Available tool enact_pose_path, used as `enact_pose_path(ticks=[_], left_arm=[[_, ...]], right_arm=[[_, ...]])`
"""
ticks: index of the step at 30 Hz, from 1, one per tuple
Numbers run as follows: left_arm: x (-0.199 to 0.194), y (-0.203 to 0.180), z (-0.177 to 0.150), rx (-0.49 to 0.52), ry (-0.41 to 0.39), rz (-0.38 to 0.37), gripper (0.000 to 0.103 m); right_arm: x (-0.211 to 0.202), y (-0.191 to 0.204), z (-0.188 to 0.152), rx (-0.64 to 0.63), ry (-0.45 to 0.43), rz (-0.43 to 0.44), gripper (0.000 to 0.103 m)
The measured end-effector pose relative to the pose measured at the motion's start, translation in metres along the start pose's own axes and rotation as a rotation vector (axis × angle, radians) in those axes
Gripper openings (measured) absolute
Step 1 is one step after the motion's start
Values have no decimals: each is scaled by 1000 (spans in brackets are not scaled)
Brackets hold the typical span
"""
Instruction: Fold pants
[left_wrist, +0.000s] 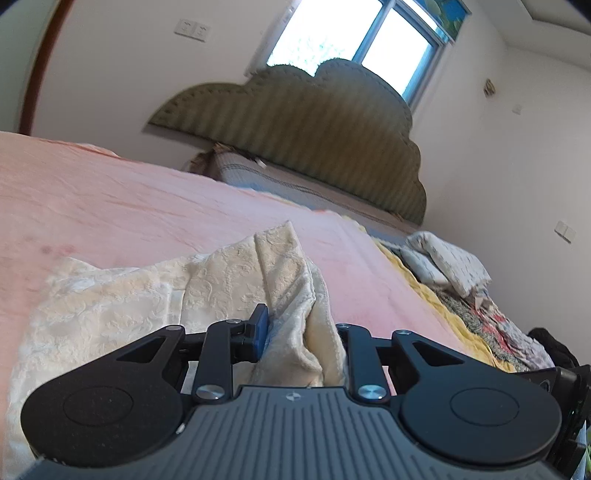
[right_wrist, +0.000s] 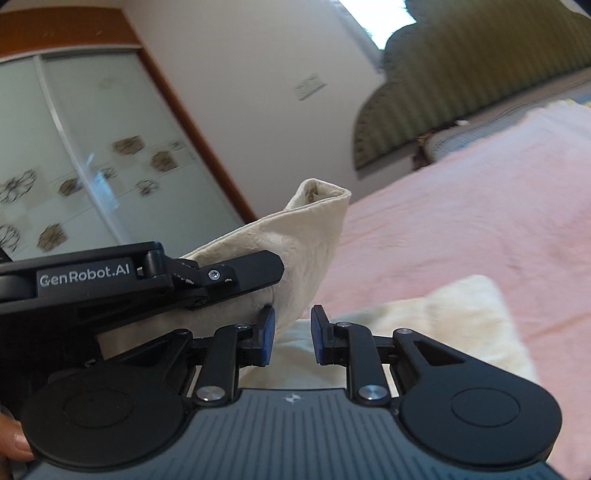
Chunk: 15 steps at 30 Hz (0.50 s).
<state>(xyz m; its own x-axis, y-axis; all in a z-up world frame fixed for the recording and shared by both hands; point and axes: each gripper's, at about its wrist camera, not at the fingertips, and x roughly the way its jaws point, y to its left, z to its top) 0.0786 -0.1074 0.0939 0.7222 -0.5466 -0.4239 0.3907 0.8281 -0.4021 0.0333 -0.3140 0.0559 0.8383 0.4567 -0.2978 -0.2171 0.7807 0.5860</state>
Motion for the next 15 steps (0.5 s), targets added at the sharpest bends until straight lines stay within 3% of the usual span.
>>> enact_pose_path(ticks=[7, 15], left_arm=[[48, -10, -32, 8, 93, 18, 28], [65, -16, -44, 14, 138, 1, 36]], right_arm=[[1, -42, 1, 62, 38, -124, 21], [0, -67, -6, 90, 59, -179, 21]])
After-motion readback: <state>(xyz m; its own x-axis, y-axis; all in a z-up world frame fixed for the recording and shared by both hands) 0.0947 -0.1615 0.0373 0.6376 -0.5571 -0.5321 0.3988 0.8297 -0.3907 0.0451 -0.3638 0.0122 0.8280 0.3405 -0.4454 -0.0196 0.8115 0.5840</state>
